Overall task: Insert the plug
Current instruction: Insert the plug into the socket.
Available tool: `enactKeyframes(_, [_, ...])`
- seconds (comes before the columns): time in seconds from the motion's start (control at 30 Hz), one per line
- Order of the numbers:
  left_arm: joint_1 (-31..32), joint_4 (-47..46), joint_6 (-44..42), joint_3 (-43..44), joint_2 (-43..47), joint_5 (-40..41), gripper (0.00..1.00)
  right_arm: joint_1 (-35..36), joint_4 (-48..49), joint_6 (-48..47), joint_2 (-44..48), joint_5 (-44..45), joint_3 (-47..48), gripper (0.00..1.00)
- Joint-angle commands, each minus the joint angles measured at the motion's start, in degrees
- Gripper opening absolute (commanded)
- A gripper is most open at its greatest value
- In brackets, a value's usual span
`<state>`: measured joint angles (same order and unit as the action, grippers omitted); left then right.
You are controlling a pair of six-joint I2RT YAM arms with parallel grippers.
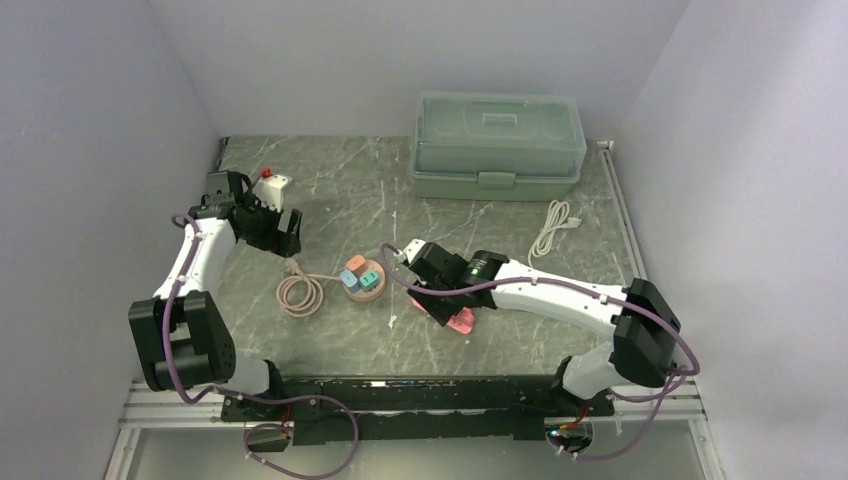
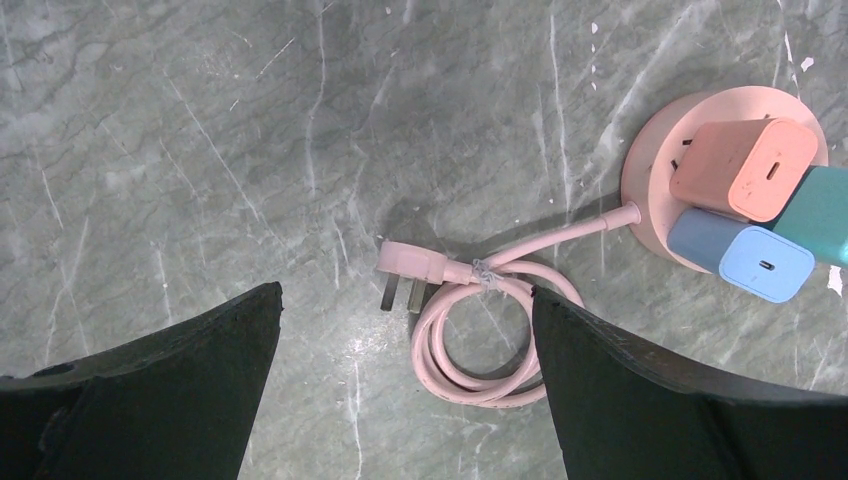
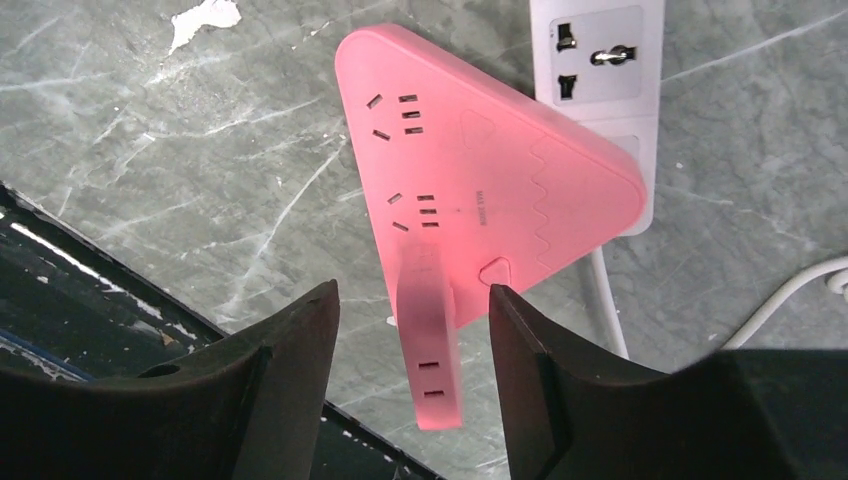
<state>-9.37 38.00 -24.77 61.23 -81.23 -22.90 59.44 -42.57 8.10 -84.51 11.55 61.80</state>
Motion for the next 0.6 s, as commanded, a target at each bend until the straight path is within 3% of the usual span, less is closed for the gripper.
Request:
enactKeyframes(0.0, [-0.4,0.3,-1.0,2.3,2.1,-0.4,1.00,0.1,-2.9,-0.1,2.4,1.3,2.0,0.59])
enactKeyframes(0.23, [-0.6,0.7,-1.0,3.3,1.8,-0.6,1.00,0.4,-4.9,0.2,3.1,0.9,-0.4,0.65])
enactKeyframes(0.3, [-0.6,0.7,-0.8,3.6,1.6,-0.6,1.00,0.4,-5.1,0.3,3.1,0.9,-1.1,0.57])
enactKeyframes(0.4, [-0.7,0.8,-0.8,3.8,1.4,-0.7,1.00,0.4,-4.6,0.5,3.1,1.3,-2.2,0.37])
enactKeyframes(0.57, [-0.9,1.2,-0.8,4.6,1.3,-0.8,1.00,0.4,-3.9,0.2,2.3,2.1,-3.0,0.31])
